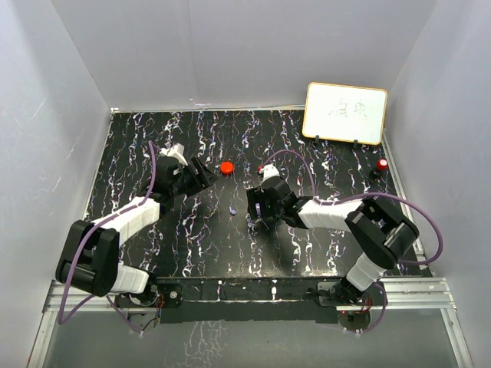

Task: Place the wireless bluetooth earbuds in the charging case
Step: Pick up the charging case at the center of the board.

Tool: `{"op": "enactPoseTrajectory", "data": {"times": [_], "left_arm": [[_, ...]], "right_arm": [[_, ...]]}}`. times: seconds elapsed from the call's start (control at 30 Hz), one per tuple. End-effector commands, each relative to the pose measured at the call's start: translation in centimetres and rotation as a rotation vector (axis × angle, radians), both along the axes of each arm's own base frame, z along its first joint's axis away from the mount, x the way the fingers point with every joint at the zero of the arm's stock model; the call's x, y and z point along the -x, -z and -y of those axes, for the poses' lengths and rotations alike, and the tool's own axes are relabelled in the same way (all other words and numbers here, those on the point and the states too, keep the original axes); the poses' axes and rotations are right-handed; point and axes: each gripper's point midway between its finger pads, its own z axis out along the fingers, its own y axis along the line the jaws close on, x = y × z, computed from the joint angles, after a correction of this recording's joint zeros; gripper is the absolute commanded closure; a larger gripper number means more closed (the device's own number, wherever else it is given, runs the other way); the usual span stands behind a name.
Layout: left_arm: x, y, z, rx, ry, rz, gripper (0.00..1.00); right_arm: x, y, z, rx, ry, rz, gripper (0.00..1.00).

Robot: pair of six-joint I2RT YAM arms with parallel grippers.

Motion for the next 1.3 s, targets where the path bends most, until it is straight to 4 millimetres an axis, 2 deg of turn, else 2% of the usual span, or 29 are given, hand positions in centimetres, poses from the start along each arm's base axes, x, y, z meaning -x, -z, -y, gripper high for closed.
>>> {"op": "enactPoseTrajectory", "data": {"times": [0.0, 0.2, 0.4, 0.63, 0.7, 0.73, 0.8, 1.07, 1.27], "left_arm": [[0.3, -0.2, 0.4, 0.016, 0.021, 0.004, 0.34], [0.4, -0.1, 0.4, 0.017, 0.020, 0.001, 0.34], [0.4, -0.1, 0.5, 0.023, 0.023, -0.002, 0.34], [0.7, -0.5, 1.0, 0.046, 0.051, -0.004, 0.33], [0.8, -1.0, 1.5, 0.072, 0.072, 0.000, 0.32], [1.0, -0.4, 1.8, 0.081, 0.086, -0.023, 0.32], [1.2, -0.5, 2.5, 0.119, 0.114, -0.035, 0.32], [2.0, -1.2, 4.8, 0.253, 0.210, -0.058, 0.34], [2.7, -2.0, 6.8, 0.321, 0.287, -0.054, 0.35]], "right_arm": [[-1.0, -0.3, -0.6, 0.030, 0.011, 0.036, 0.29], [-0.8, 0.3, -0.4, 0.101, 0.021, 0.051, 0.36], [-0.4, 0.4, -0.4, 0.152, 0.017, 0.062, 0.38], [-0.7, 0.2, 0.1, 0.190, 0.045, 0.091, 0.52], [-1.0, -0.6, 0.2, 0.188, 0.056, 0.120, 0.54], [-1.3, -1.2, 0.2, 0.181, 0.057, 0.139, 0.54], [-1.6, -2.6, 0.2, 0.153, 0.058, 0.190, 0.55], [-1.9, -9.9, -0.9, -0.039, -0.005, 0.432, 0.56], [-1.4, -12.3, -2.0, -0.094, -0.088, 0.503, 0.56]]}}
